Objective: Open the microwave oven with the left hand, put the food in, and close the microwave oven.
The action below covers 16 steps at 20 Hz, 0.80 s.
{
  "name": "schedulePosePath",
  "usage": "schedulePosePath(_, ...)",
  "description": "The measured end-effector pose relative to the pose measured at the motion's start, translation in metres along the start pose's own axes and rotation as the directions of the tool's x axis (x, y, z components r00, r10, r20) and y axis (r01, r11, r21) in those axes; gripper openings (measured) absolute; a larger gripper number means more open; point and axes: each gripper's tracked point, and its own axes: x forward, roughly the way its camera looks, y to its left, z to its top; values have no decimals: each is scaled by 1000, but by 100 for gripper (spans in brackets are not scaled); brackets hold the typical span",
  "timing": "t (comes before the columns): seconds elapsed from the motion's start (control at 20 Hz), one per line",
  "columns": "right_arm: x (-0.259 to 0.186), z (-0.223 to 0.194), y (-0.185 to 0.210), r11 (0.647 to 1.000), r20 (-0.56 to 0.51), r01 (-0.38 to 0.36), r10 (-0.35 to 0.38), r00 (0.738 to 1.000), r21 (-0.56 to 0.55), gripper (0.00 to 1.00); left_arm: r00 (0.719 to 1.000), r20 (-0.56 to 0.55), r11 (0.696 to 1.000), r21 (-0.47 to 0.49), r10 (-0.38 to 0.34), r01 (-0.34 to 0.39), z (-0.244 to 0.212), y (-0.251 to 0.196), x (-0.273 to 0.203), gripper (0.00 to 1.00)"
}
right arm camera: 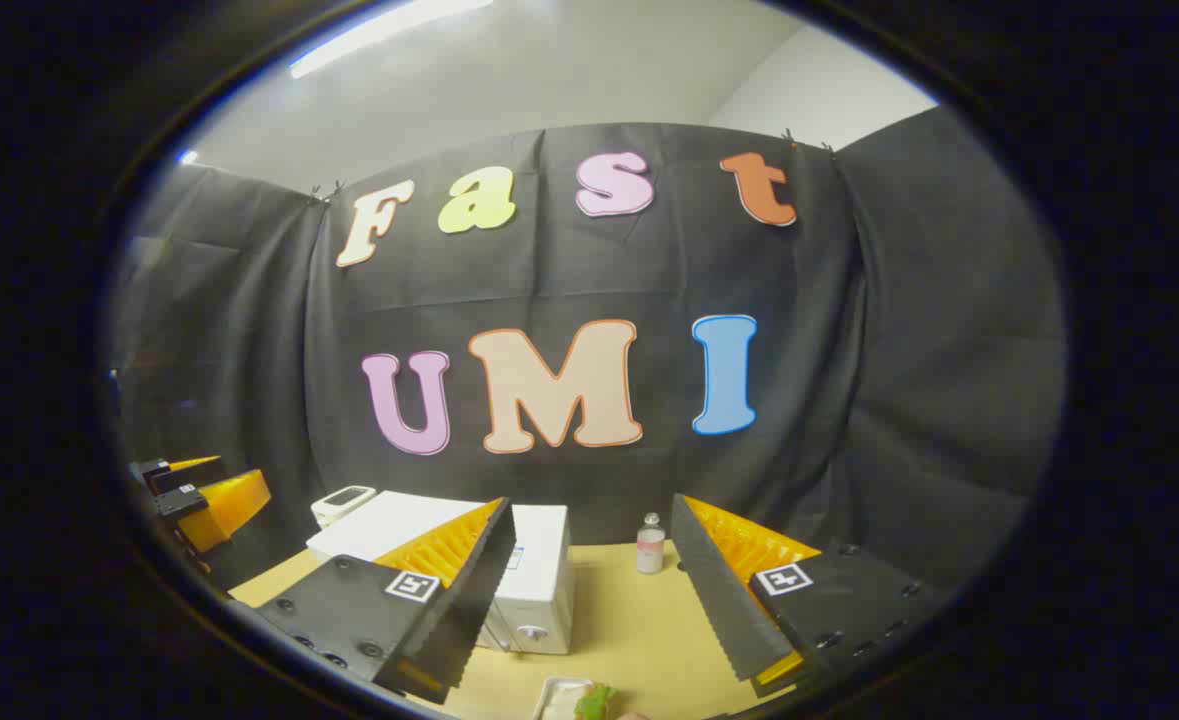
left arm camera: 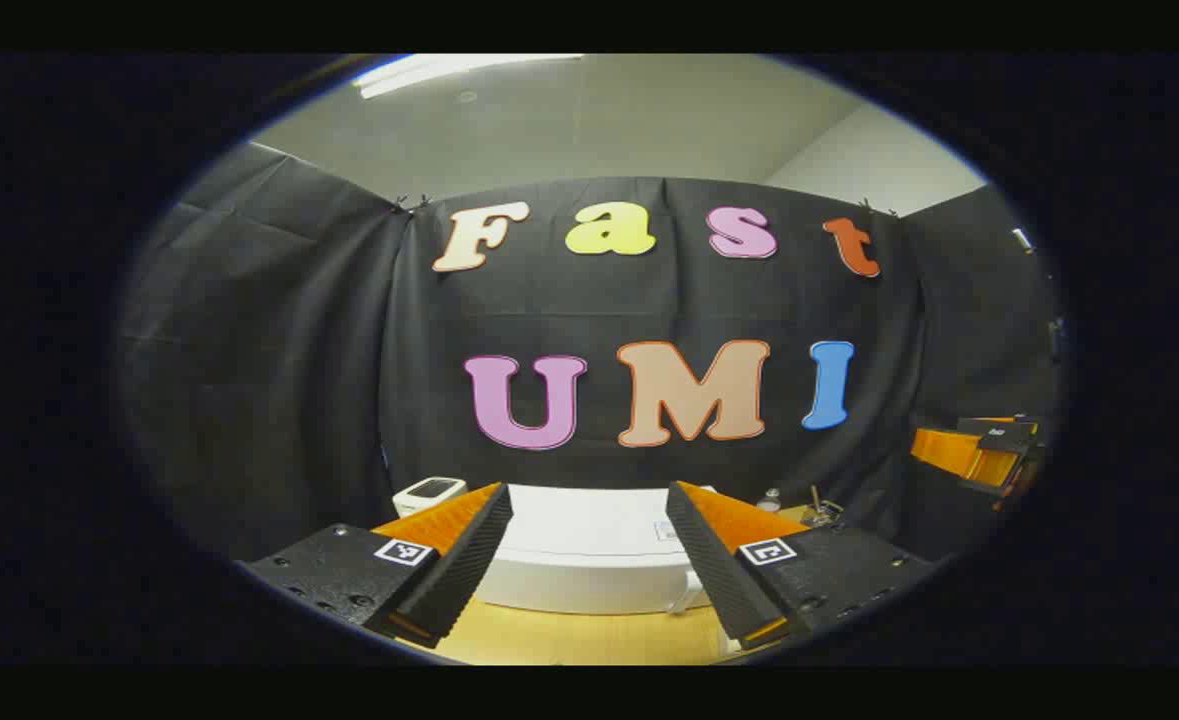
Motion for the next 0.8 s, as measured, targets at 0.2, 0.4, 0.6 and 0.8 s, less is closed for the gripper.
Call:
schedulePosePath(0.2, -3, 19, 5, 999, 44, -4, 6, 999, -34, 92, 999, -1, 999, -4, 33, -33, 10, 13, 1, 93)
schedulePosePath(0.4, -5, 21, 18, 999, 53, -36, 38, 998, -41, 92, 999, -2, 999, 17, 52, -52, 10, 20, 1, 95)
schedulePosePath(0.6, -6, 17, 25, 996, 50, -41, 45, 998, -79, 94, 999, -21, 999, -4, 47, -47, 1, 22, 2, 96)
schedulePosePath(0.8, -10, 14, 36, 992, 46, -63, 68, 997, -107, 94, 998, -29, 999, -3, 53, -53, -2, 28, 2, 93)
